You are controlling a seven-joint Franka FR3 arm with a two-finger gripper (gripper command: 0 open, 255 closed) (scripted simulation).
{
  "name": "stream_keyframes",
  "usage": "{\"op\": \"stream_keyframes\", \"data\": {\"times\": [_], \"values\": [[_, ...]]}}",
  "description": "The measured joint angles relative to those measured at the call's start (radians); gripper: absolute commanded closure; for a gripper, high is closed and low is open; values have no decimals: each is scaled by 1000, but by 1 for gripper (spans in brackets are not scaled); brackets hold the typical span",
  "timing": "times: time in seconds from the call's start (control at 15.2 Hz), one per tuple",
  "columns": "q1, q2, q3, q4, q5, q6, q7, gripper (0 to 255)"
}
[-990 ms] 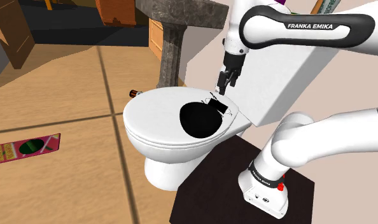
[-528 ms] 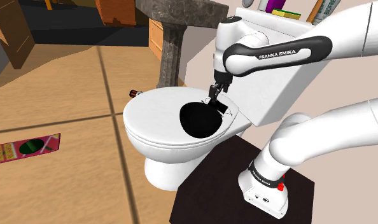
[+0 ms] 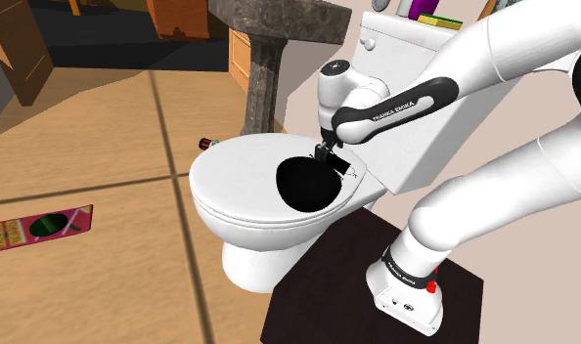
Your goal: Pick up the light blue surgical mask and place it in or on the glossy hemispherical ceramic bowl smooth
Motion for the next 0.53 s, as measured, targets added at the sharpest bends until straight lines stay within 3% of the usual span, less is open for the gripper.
{"op": "stream_keyframes", "data": {"times": [0.53], "values": [[-42, 76, -14, -26, -76, 105, 43, 0]]}}
